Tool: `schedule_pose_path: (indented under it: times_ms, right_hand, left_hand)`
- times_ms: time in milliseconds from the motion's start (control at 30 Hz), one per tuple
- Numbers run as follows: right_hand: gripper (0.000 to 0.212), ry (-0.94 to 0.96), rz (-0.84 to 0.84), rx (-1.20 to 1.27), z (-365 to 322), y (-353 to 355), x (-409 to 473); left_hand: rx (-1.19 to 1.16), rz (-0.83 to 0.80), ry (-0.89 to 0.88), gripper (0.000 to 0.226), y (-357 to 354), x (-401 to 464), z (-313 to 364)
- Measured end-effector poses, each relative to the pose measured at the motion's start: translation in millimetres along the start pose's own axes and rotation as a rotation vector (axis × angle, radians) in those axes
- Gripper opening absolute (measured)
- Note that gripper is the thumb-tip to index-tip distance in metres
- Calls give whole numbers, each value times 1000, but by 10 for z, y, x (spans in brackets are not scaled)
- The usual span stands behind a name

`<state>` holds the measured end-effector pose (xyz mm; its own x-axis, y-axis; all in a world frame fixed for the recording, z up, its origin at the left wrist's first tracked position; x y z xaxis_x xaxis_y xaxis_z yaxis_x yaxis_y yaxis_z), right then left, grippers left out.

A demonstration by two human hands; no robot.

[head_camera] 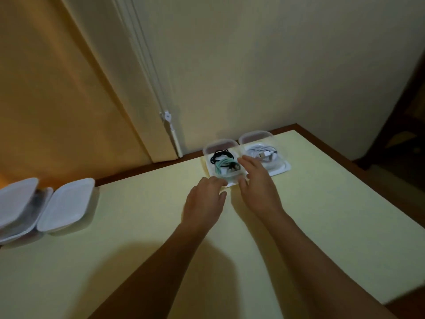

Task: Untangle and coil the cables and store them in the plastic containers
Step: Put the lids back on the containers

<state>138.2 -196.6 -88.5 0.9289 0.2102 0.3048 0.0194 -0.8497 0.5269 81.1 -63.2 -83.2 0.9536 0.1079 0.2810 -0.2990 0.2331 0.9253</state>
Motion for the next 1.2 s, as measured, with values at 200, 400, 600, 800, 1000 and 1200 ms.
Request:
schedule_pose_path:
  times_ms: [200,400,600,800,1000,1200]
  right_hand:
    - [47,-11,-56,45,87,-48,-3]
    - [21,-70,62,134,5,-29,-32]
    - [17,-58,94,160,-51,-17,-45]
    - [16,-87,45,158,-8,-92,-102]
    - [21,-127,-26,154,10,-159,-178]
    - [32,-174,120,184,-50,4,-215]
  left_hand:
    - [66,-6,-21,35,-192,46,122]
    - [175,-11,-29,27,-219,-57,80]
    - [234,-32,-22,18,-55,-218,-189]
    - [186,83,236,9,311,-250,-730]
    - [51,265,219,9,711,38,-630]
    - [49,182,8,8,510,160,-59]
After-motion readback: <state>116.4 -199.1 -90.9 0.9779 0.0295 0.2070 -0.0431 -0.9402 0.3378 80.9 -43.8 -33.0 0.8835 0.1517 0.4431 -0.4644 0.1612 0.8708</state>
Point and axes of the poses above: each hand's wrist, its own x-axis towards the middle knuckle, its own y-axis out of the back of the hand, z = x × y, the point moved 4 cm from there along x, towards the middle knuckle, and after that the axes turned 5 degrees about x, right-handed, at the moved point
